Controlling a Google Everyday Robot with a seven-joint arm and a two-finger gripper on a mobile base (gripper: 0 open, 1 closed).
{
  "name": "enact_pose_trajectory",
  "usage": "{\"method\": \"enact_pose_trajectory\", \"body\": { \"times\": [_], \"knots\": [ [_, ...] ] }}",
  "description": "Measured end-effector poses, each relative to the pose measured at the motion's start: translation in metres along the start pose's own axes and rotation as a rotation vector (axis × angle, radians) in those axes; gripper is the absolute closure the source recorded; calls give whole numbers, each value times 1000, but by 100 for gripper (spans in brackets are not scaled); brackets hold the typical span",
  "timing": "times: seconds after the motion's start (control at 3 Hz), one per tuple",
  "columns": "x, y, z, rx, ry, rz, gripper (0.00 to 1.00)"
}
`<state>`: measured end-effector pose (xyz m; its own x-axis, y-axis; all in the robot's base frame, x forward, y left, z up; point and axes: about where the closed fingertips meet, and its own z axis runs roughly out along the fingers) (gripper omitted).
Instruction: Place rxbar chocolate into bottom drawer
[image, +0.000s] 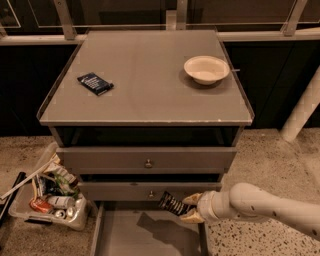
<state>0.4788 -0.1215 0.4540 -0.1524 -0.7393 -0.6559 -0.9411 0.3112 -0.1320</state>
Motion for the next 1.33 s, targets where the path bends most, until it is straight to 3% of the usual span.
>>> {"method": "enact_pose_trajectory", "body": {
  "times": [0.67,1.33],
  "knots": [
    [3,2,7,9,13,0,100],
    [40,20,69,-14,-34,3,100]
  ]
}}
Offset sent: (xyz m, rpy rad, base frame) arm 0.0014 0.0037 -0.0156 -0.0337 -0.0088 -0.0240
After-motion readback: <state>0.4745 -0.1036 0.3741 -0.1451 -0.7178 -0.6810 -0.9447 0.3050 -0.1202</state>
